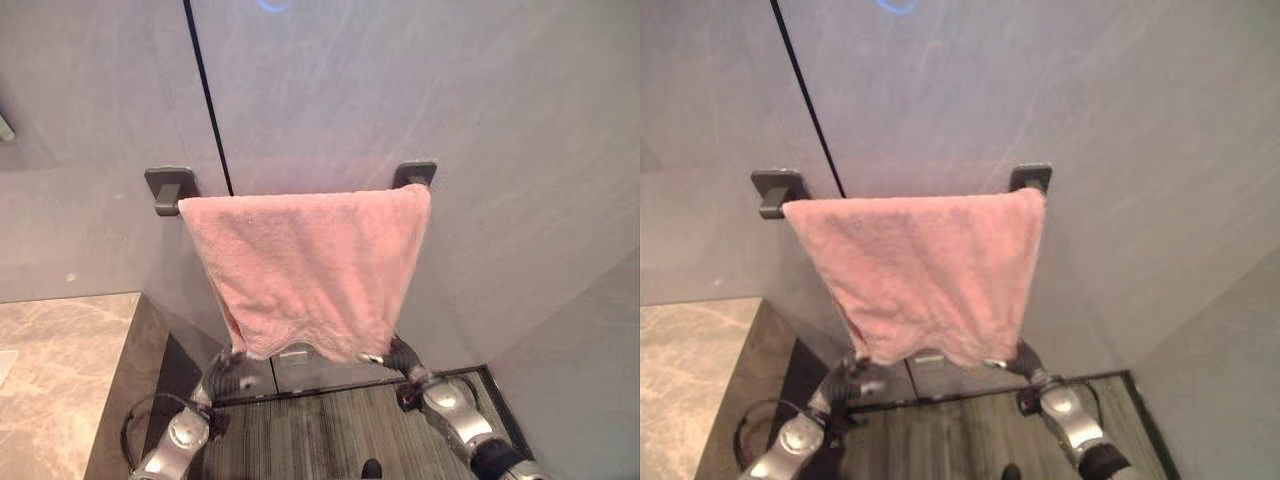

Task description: Put brush and paste in cup on sink, flatten towel.

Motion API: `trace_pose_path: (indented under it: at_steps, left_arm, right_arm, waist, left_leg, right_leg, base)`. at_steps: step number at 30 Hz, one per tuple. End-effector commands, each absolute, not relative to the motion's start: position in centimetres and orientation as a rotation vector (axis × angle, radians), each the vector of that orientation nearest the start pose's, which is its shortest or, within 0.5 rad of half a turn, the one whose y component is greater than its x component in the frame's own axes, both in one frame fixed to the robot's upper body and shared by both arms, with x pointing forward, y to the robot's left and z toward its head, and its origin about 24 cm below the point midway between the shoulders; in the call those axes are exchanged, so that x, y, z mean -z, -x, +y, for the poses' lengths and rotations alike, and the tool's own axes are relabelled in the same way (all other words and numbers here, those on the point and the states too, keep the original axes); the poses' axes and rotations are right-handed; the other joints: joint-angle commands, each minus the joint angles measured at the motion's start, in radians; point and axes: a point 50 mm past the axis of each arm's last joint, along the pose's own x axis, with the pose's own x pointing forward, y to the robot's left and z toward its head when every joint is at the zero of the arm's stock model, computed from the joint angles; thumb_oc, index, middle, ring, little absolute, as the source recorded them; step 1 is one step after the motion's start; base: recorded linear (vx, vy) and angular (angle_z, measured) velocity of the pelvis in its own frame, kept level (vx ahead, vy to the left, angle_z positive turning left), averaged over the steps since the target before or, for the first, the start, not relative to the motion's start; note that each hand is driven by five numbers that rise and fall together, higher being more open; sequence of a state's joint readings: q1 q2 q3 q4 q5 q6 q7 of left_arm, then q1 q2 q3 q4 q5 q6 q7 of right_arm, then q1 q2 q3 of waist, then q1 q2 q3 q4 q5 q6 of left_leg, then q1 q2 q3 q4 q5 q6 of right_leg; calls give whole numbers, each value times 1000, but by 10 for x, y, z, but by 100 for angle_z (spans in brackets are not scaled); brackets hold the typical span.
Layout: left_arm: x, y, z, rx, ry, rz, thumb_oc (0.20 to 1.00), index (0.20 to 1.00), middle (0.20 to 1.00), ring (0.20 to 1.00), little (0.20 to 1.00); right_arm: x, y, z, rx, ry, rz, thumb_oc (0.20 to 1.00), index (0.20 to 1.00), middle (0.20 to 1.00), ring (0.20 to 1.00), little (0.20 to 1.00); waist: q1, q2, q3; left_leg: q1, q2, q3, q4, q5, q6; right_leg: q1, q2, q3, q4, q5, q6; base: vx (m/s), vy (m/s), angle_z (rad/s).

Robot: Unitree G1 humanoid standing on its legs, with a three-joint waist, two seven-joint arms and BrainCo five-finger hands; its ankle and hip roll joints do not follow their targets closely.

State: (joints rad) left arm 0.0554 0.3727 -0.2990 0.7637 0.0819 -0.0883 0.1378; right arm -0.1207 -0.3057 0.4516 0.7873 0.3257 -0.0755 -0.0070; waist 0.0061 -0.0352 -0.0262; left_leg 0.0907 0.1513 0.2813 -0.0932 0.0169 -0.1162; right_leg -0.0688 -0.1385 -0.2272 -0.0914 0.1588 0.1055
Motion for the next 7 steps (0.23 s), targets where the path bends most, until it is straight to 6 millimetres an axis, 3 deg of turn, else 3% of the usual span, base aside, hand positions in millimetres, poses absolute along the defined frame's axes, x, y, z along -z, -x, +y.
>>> trace_pose_path:
  at_steps: [1, 2, 3, 4, 5, 7]
  left_arm:
    - [119, -159, 233, 93, -668, 782, 1000, 1000, 1000, 1000, 1000]
    - [127, -152, 234, 80, -662, 837, 1000, 1000, 1000, 1000, 1000]
    - [127, -152, 234, 80, -662, 837, 1000, 1000, 1000, 1000, 1000]
    - [141, -135, 236, 61, -684, 951, 1000, 1000, 1000, 1000, 1000]
    - [145, -130, 235, 82, -708, 979, 1000, 1000, 1000, 1000, 1000]
    - [147, -126, 236, 65, -691, 1004, 1000, 1000, 1000, 1000, 1000]
  right_arm:
    - [110, -204, -182, -109, 187, 734, 1000, 1000, 1000, 1000, 1000]
    - [121, -192, -189, -79, 203, 803, 1000, 1000, 1000, 1000, 1000]
    - [121, -192, -189, -79, 203, 803, 1000, 1000, 1000, 1000, 1000]
    - [136, -172, -201, -15, 247, 910, 1000, 1000, 1000, 1000, 1000]
    - [141, -164, -206, -9, 282, 955, 1000, 1000, 1000, 1000, 1000]
    - [143, -158, -210, 1, 289, 979, 1000, 1000, 1000, 1000, 1000]
  waist:
    - [-7, -18, -2]
    - [-9, -16, -5]
    - [-9, -16, -5]
    - [-15, -12, -9]
    - [-19, -11, -10]
    - [-20, -9, -11]
  left_leg:
    - [-83, 20, -40, 6, 57, 3]
    - [-79, 21, -38, 6, 56, 2]
    - [-79, 21, -38, 6, 56, 2]
    - [-76, 20, -36, 6, 55, 2]
    - [-73, 20, -34, 6, 53, 2]
    - [-69, 21, -30, 6, 52, 1]
  right_leg:
    - [58, -97, 6, 4, -7, 85]
    - [59, -97, 9, 4, -8, 84]
    - [59, -97, 9, 4, -8, 84]
    - [61, -96, 13, 4, -10, 83]
    - [62, -95, 15, 4, -11, 83]
    - [62, -95, 18, 4, -11, 82]
  base:
    - [-4, 20, -5]
    - [0, 0, 0]
    - [-2, 13, -3]
    - [-8, 14, -7]
    - [-7, 14, -6]
    - [-2, 9, -6]
